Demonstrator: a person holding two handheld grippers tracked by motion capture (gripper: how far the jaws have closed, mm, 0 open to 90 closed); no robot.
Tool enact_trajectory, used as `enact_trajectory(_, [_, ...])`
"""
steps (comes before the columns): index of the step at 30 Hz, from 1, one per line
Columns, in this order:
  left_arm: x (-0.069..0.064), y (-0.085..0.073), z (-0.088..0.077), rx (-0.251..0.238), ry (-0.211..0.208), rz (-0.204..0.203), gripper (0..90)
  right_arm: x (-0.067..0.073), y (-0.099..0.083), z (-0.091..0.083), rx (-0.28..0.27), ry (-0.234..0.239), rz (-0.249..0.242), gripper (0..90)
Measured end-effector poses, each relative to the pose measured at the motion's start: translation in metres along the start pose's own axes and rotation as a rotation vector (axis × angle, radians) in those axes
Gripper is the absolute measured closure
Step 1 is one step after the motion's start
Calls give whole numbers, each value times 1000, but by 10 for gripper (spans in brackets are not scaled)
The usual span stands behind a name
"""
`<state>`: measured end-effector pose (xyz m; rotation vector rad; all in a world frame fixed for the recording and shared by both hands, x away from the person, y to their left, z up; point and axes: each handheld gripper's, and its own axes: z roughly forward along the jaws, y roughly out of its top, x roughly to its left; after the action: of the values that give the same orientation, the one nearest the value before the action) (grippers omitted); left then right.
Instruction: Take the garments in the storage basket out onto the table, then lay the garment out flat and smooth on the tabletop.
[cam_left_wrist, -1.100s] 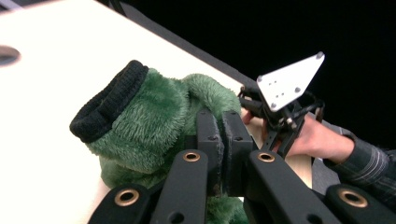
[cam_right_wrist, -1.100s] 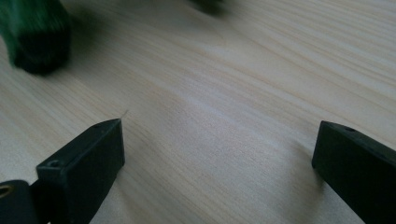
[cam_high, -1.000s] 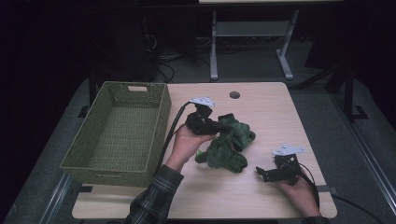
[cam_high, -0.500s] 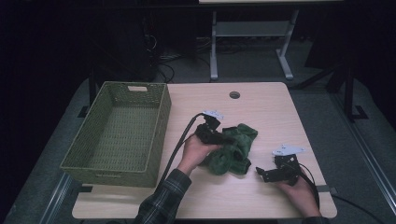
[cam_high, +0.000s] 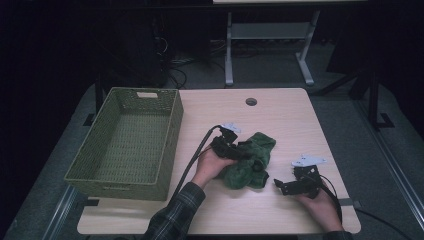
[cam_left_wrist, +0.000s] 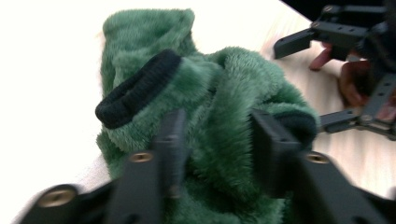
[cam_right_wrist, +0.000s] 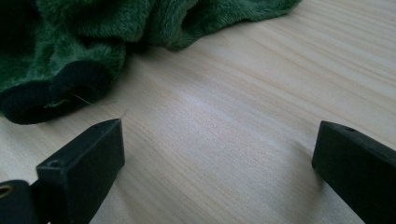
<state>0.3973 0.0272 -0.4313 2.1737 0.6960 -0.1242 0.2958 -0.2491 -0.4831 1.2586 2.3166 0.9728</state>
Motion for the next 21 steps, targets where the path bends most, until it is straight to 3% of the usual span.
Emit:
enact_trajectory(3, [-10,3,-12,-1,4,36,461,0,0,0,0,0,-1,21])
enact_trajectory(9, [-31,-2,-32,-15,-9,84,453,0,0,0,0,-1,-1,20])
enact_trajectory(16, [-51,-19,-34,-18,-19,128,466,0,0,0,0,-3,1,21])
enact_trajectory(21, [-64,-31,-36,-43,-27,130,468,2,1,-3,33,-4,5,24])
